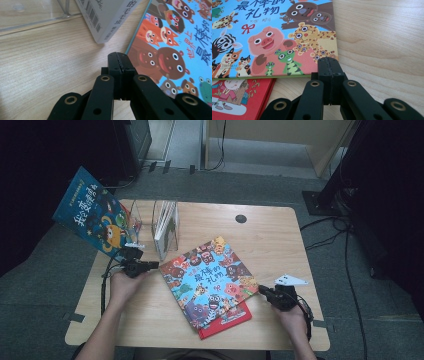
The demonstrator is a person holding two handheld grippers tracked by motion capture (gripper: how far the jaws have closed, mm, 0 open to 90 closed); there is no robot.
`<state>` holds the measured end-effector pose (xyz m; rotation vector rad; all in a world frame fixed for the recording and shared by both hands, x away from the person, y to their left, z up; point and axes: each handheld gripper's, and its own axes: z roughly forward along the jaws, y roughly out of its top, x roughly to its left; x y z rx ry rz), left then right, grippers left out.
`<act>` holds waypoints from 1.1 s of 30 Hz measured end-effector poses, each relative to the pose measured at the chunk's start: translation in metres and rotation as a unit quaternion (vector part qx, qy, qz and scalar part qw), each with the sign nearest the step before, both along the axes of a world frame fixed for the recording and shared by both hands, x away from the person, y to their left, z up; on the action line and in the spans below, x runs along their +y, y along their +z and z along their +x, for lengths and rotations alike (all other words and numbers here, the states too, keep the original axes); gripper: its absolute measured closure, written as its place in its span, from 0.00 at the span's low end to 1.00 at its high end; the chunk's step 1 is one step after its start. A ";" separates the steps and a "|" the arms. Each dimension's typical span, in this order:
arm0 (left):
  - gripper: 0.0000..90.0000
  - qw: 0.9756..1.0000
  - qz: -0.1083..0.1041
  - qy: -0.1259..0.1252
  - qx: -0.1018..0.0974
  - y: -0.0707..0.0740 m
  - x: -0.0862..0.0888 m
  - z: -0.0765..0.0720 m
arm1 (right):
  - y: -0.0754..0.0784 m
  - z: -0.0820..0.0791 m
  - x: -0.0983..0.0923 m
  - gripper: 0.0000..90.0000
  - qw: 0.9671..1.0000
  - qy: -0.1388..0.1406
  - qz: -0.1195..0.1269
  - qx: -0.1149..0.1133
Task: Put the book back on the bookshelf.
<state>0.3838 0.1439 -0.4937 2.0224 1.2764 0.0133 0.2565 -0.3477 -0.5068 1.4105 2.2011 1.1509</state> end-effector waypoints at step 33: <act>1.00 1.000 0.017 -0.018 0.009 -0.003 -0.003 -0.009 | -0.001 0.002 0.001 1.00 1.000 -0.001 0.002 0.000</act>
